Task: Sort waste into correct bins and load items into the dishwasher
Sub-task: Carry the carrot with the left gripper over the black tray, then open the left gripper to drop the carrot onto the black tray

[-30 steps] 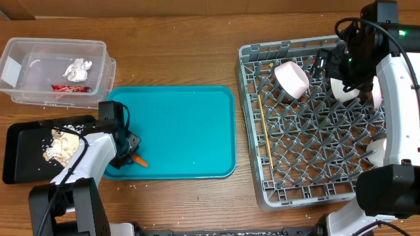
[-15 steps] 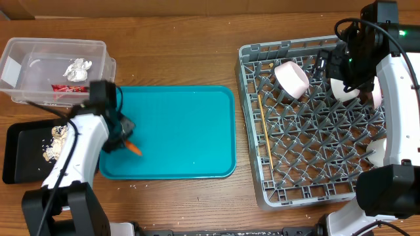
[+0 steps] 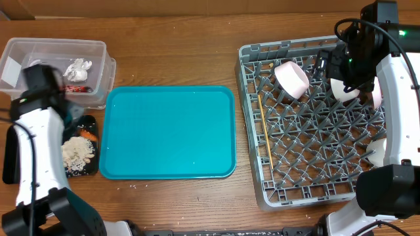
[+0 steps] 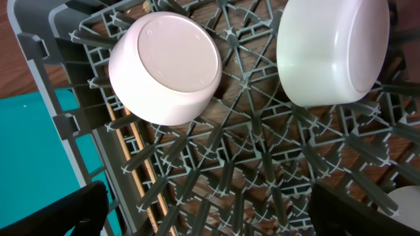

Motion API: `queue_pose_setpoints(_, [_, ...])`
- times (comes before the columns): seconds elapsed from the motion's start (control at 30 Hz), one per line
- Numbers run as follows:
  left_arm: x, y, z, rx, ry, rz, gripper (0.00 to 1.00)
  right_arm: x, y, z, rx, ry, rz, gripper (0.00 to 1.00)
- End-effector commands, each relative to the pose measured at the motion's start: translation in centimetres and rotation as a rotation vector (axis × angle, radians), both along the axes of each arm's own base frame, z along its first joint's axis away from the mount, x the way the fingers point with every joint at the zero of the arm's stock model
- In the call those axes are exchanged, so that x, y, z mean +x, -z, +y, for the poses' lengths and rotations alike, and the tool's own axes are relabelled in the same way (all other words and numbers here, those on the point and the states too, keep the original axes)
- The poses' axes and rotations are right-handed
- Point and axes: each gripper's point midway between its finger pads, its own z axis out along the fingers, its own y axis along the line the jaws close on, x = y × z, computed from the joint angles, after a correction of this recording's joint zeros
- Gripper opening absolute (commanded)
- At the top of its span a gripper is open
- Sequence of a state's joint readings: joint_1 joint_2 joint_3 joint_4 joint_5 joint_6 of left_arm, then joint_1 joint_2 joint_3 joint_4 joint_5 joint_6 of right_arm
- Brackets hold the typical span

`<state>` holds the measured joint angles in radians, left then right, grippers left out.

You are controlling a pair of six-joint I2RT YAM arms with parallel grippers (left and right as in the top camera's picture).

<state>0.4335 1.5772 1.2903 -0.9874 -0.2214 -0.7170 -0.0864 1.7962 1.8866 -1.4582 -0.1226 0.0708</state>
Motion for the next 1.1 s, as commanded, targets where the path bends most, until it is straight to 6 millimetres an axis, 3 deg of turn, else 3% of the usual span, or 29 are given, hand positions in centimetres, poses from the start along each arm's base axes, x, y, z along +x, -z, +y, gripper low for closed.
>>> queue_pose_setpoints(0.0, [-1.1, 0.7, 2.7, 0.019, -0.047, 0.036, 0.05, 0.2, -1.0, -0.3, -0.015, -0.002, -0.035, 1.0])
queue_pose_setpoints(0.17, [-1.9, 3.5, 4.0, -0.019, -0.089, 0.104, 0.05, 0.2, -1.0, -0.3, -0.015, -0.002, -0.035, 1.0])
queue_pose_setpoints(0.37, [-1.5, 6.8, 4.2, -0.055, -0.089, 0.162, 0.05, 0.2, -1.0, -0.3, -0.015, -0.002, -0.035, 1.0])
queue_pose_setpoints(0.5, [-1.2, 8.0, 4.4, -0.063, -0.088, 0.177, 0.06, 0.2, -1.0, -0.3, -0.015, -0.002, -0.034, 1.0])
queue_pose_setpoints(0.67, [-1.0, 8.9, 4.5, -0.069, -0.088, 0.187, 0.07, 0.2, -1.0, -0.3, -0.015, -0.002, -0.034, 1.0])
queue_pose_setpoints(0.87, [-1.0, 9.1, 4.5, -0.069, -0.088, 0.187, 0.24, 0.1, -1.0, -0.3, -0.015, -0.002, -0.03, 1.0])
queue_pose_setpoints(1.07, [-1.0, 9.1, 4.5, -0.07, -0.086, 0.19, 0.27, -0.1, -0.9, -0.5, -0.028, 0.002, -0.019, 1.0])
